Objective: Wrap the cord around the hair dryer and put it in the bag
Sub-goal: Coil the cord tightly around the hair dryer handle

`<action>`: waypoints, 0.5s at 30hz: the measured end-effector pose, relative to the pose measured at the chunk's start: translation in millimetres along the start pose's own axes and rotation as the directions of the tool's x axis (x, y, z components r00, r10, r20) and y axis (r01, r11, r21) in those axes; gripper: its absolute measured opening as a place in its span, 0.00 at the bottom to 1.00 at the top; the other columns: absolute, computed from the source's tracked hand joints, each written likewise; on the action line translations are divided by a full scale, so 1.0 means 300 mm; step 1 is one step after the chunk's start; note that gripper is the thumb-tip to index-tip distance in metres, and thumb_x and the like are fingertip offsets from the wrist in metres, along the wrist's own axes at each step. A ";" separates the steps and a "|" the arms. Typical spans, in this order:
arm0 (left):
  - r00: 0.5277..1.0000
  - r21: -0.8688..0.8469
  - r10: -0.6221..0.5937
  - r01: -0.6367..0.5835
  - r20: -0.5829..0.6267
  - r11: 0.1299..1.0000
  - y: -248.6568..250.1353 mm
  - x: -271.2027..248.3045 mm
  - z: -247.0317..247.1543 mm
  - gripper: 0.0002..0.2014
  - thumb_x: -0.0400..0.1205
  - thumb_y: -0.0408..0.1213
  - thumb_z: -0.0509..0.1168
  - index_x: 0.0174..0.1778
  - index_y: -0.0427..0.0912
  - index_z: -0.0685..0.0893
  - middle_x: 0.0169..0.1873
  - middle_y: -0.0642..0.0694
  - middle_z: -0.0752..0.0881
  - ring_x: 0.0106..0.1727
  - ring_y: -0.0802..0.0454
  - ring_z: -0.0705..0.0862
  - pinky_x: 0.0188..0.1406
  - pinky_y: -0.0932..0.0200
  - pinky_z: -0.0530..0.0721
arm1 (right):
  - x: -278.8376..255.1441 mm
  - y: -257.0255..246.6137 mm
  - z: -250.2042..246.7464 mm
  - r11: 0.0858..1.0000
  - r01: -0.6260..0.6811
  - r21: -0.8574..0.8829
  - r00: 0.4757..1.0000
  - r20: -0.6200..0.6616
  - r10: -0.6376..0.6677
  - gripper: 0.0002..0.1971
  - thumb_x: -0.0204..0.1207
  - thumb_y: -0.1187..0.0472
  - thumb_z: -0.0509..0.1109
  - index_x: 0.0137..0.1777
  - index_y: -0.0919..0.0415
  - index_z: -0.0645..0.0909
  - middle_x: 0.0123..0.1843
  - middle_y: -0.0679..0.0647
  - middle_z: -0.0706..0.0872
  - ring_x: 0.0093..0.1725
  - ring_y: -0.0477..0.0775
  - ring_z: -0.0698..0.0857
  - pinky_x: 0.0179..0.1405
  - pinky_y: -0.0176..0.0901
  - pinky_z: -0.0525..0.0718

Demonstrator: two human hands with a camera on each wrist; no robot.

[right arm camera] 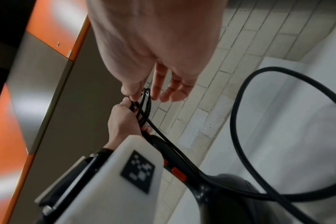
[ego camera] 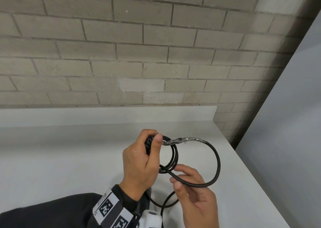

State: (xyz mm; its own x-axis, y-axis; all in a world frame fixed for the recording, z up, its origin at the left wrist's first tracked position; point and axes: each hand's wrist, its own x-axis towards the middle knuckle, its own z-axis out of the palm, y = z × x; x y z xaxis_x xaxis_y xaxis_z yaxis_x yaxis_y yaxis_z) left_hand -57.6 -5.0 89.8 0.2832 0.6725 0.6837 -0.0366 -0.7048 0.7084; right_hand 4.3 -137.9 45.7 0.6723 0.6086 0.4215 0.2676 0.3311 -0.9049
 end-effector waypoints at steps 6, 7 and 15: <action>1.000 0.036 0.014 -0.014 0.018 0.999 0.006 -0.005 0.001 0.16 0.86 0.61 0.53 0.47 0.56 0.79 0.26 0.60 0.78 0.23 0.60 0.75 0.25 0.67 0.69 | 0.010 -0.004 -0.014 1.000 -0.027 0.015 1.000 -0.009 0.027 0.20 0.66 0.34 0.76 0.49 0.46 0.90 0.50 0.54 0.90 0.41 0.59 0.86 0.41 0.46 0.83; 1.000 0.038 0.014 -0.015 0.017 0.999 0.006 -0.005 0.001 0.15 0.86 0.60 0.53 0.46 0.56 0.79 0.26 0.60 0.78 0.23 0.60 0.74 0.24 0.67 0.69 | 0.016 -0.008 -0.011 0.998 -0.010 0.058 1.000 -0.010 0.010 0.20 0.66 0.34 0.76 0.48 0.48 0.91 0.52 0.54 0.90 0.42 0.59 0.87 0.39 0.44 0.83; 1.000 0.052 -0.005 0.005 -0.002 0.999 -0.015 0.003 -0.015 0.15 0.85 0.54 0.57 0.44 0.49 0.82 0.23 0.59 0.75 0.21 0.60 0.72 0.24 0.66 0.68 | 0.105 0.000 -0.229 0.636 -0.215 0.741 0.941 -0.018 0.339 0.22 0.91 0.56 0.46 0.67 0.72 0.73 0.66 0.76 0.78 0.70 0.83 0.73 0.75 0.73 0.63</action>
State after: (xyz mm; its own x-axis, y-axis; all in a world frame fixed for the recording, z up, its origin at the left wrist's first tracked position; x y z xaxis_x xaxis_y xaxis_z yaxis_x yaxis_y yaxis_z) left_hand -61.6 -0.3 87.9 0.2815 0.6762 0.6808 0.0149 -0.7125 0.7015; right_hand 72.9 -168.2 55.0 0.7352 0.6720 0.0890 -0.4858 0.6139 -0.6222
